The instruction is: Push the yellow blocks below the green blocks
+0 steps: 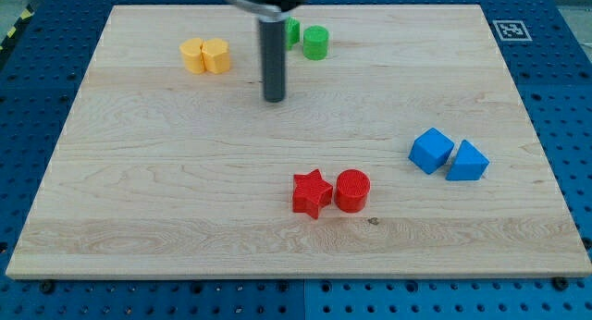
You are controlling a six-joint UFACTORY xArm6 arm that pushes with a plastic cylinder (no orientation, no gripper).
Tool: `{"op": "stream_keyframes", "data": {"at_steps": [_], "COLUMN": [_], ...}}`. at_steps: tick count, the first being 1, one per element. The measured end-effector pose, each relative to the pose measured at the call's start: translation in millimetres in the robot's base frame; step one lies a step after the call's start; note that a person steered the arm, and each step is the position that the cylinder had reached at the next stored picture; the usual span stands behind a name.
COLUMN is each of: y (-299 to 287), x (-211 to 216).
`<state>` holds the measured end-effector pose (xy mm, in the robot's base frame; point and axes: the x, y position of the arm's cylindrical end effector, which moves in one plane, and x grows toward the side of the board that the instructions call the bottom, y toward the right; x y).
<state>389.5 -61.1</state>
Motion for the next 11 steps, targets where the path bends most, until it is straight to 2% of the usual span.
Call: {"op": "stream_keyframes", "data": {"at_steps": [2, 3, 5, 7, 11], "y": [-120.1, -125.2, -128.4, -126.2, -38.1], "x": [-7.1, -11.1, -77.9, -78.2, -78.2]}}
